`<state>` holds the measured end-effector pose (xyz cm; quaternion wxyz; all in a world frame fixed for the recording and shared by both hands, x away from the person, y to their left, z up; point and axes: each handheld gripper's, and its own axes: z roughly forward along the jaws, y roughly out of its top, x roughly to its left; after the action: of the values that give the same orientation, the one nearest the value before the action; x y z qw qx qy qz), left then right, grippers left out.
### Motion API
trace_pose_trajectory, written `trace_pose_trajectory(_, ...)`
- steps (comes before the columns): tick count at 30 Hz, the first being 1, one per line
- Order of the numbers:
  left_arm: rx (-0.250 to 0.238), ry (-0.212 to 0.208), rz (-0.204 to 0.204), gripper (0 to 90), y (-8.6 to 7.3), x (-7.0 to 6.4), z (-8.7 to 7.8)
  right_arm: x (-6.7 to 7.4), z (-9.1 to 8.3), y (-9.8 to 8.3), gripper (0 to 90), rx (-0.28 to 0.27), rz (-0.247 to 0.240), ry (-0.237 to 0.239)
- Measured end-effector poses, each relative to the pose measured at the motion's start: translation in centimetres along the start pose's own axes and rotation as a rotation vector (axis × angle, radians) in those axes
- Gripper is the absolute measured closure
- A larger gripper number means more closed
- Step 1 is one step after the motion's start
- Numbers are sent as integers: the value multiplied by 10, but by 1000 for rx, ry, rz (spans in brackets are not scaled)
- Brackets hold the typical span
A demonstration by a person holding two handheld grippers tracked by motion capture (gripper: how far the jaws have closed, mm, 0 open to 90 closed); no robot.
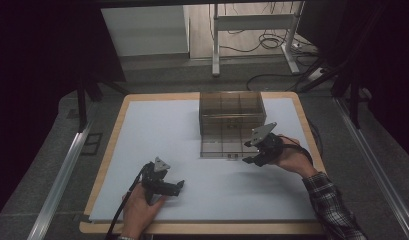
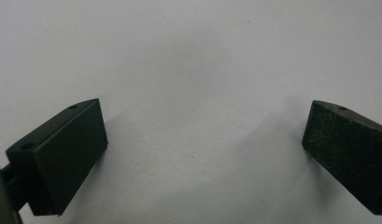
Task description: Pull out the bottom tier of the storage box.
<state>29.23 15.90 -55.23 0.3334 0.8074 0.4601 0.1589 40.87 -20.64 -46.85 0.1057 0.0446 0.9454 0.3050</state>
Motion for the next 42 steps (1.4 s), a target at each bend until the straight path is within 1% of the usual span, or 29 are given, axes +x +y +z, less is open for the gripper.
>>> trace_pose_trajectory(4, 0, 0, 0, 0, 0, 0, 0, 2, -2, -3, 358, -5, 15, -16)
trace_pose_trajectory(5, 0, 0, 0, 0, 0, 0, 0, 4, -3, -6, 336, -10, 28, -28)
trace_pose_trajectory(8, 0, 0, 0, 0, 0, 0, 0, 5, -3, -8, 324, -10, 38, -39)
trace_pose_trajectory(9, 0, 0, 0, 0, 0, 0, 0, 7, -3, -10, 307, -16, 49, -50)
trace_pose_trajectory(10, 0, 0, 0, 0, 0, 0, 0, 7, -3, -10, 307, -16, 49, -50)
trace_pose_trajectory(11, 1, 0, 0, 0, 0, 0, 0, 9, -4, -12, 292, -26, 63, -55)
trace_pose_trajectory(17, 1, 1, 0, 0, 0, 0, 0, 16, -4, -17, 242, -45, 94, -70)
trace_pose_trajectory(18, 1, 1, 0, 0, 0, 0, 0, 16, -4, -17, 242, -45, 94, -70)
trace_pose_trajectory(27, 1, 1, 0, 0, 0, 0, 0, 26, 0, -24, 196, -58, 153, -83)
trace_pose_trajectory(37, 1, 2, 0, 0, 0, 0, 0, 35, 0, -28, 160, -68, 177, -89)
trace_pose_trajectory(42, 1, 1, 0, 0, 0, 0, 0, 39, -3, -31, 140, -67, 179, -98)
